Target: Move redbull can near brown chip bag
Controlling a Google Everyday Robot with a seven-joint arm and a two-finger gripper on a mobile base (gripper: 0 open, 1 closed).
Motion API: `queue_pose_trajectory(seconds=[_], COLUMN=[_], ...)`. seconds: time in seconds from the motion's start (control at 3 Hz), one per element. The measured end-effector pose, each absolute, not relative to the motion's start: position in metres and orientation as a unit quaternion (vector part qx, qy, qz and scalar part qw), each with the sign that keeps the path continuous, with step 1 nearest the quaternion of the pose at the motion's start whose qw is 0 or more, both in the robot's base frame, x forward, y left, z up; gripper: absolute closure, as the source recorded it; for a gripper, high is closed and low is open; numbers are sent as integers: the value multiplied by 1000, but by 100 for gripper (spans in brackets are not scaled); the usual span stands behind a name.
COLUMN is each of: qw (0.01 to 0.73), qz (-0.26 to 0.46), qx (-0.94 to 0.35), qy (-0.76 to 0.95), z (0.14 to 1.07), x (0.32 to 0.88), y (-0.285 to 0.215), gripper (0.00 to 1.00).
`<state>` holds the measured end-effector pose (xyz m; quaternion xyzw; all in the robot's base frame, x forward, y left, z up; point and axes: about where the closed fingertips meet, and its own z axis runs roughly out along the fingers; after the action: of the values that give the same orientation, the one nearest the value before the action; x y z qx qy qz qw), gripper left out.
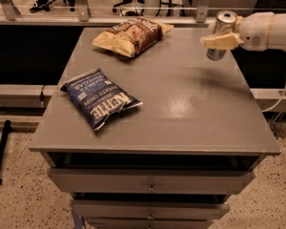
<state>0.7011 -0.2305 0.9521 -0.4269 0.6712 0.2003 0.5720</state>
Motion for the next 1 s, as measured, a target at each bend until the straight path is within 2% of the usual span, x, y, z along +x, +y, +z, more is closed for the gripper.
queue_pose_trajectory(seconds=[0.67, 1.0], qw=[578, 562], qz=[281, 295], qx=[-417, -418], qy=[643, 650], z=[929, 916], x=[794, 807], y=[-114, -86], gripper=[100, 100])
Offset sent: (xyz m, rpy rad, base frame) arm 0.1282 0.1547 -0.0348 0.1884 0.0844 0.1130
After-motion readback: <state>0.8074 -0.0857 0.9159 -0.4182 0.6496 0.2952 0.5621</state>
